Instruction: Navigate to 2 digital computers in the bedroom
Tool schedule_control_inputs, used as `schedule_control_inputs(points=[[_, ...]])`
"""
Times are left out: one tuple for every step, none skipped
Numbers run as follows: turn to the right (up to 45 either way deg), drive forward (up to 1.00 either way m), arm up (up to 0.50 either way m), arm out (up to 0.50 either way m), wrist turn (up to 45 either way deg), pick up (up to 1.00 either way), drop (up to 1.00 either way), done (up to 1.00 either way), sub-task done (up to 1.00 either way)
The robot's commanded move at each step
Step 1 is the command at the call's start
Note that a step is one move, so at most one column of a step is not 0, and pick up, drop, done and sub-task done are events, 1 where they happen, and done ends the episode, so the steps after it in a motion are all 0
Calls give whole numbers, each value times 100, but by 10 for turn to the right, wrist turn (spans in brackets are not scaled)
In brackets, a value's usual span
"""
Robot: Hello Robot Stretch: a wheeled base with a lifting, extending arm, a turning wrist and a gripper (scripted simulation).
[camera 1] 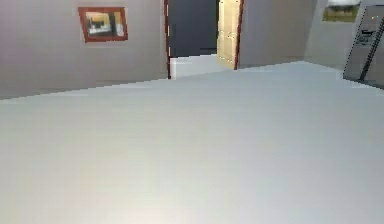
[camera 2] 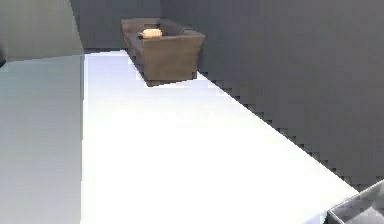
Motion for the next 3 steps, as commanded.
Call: schedule_control_inputs(points=[[0, 100, 0, 0, 0, 0, 0, 0, 0], [0, 100, 0, 0, 0, 0, 0, 0, 0], [30, 0, 0, 0, 0, 0, 0, 0, 0]])
